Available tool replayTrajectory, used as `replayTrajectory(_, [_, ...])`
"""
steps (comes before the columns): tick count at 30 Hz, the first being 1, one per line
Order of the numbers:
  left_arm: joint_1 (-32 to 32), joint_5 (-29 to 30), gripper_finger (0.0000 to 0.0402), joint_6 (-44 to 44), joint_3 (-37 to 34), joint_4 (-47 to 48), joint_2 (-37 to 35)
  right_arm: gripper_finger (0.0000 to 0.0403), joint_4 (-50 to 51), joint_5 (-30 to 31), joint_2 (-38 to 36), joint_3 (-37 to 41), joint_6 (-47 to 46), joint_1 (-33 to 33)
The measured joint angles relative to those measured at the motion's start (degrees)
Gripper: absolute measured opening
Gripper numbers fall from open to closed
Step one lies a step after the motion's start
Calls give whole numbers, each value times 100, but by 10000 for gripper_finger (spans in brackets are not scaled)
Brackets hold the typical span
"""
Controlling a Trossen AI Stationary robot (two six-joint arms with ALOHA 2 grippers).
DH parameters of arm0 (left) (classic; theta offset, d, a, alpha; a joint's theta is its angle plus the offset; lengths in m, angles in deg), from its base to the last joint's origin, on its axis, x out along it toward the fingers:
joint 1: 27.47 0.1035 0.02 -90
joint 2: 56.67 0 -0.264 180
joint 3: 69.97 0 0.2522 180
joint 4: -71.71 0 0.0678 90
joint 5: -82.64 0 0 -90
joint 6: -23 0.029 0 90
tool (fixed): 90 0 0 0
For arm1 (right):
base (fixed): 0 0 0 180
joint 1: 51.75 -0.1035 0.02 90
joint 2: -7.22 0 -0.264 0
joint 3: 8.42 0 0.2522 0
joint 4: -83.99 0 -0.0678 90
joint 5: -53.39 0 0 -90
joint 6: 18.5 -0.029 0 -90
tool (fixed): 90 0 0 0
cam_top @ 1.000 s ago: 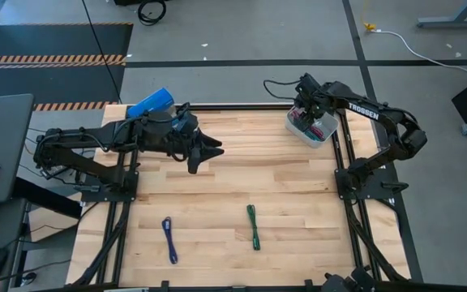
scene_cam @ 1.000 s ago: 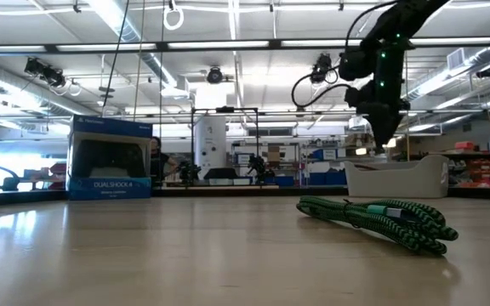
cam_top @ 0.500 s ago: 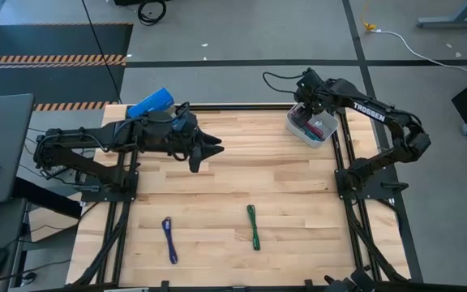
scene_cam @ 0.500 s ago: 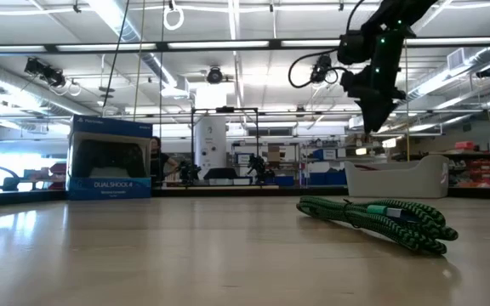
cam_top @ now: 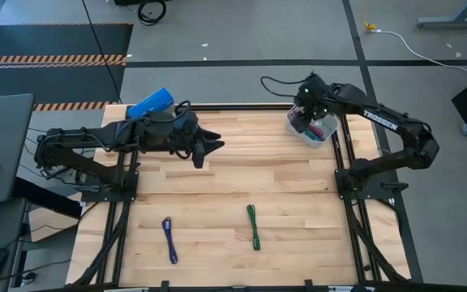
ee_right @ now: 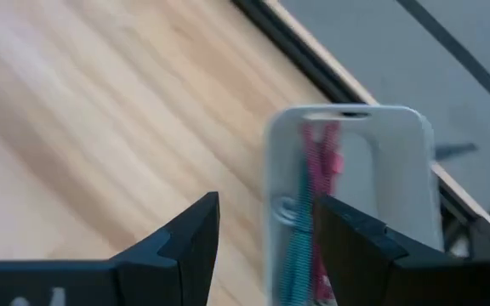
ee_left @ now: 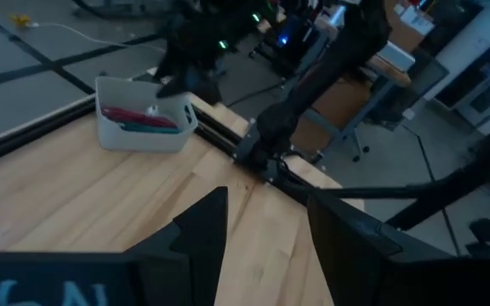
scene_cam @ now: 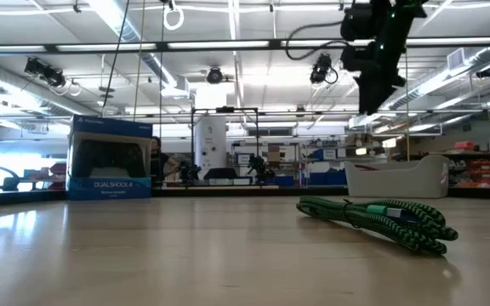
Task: Pick and place USB-C Cables
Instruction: Put the ziptied green USB charger cable into the bin
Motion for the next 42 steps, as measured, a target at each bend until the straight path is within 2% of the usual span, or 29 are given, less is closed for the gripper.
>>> replayTrajectory(3, [-2,144,172,-97,4,-6,77,193,6,-8,-95,0,-63,-113])
replayTrajectory(7, [-1,220,172,-282,7,-29,174,193,59,-384,-322,0,-323,-462])
replayTrajectory(10, [-2,232,172,-502,7,222,296,193,-17,-475,-457,0,-439,-848])
replayTrajectory(12, [2,212,172,-919,-8,784,329,193,-32,-654,-518,0,-658,-1102])
replayTrajectory(15, [-12,139,172,-1493,2,1395,396,193,-19,-982,-584,0,-1200,-1634])
replayTrajectory(21, [-297,-229,172,-2093,-4,2151,431,193,-352,-1025,-600,0,-2495,-2968])
replayTrajectory(28, [-506,-819,172,-2765,-2,3305,428,193,-1093,-905,-347,0,-4046,-4326])
replayTrajectory(35, [-1064,-825,172,-2938,-2,3254,426,192,-1676,-745,147,0,-4871,-5176])
replayTrajectory(42, [-1727,-591,172,-3932,-4,3680,468,185,-2203,-738,708,0,-5573,-5879])
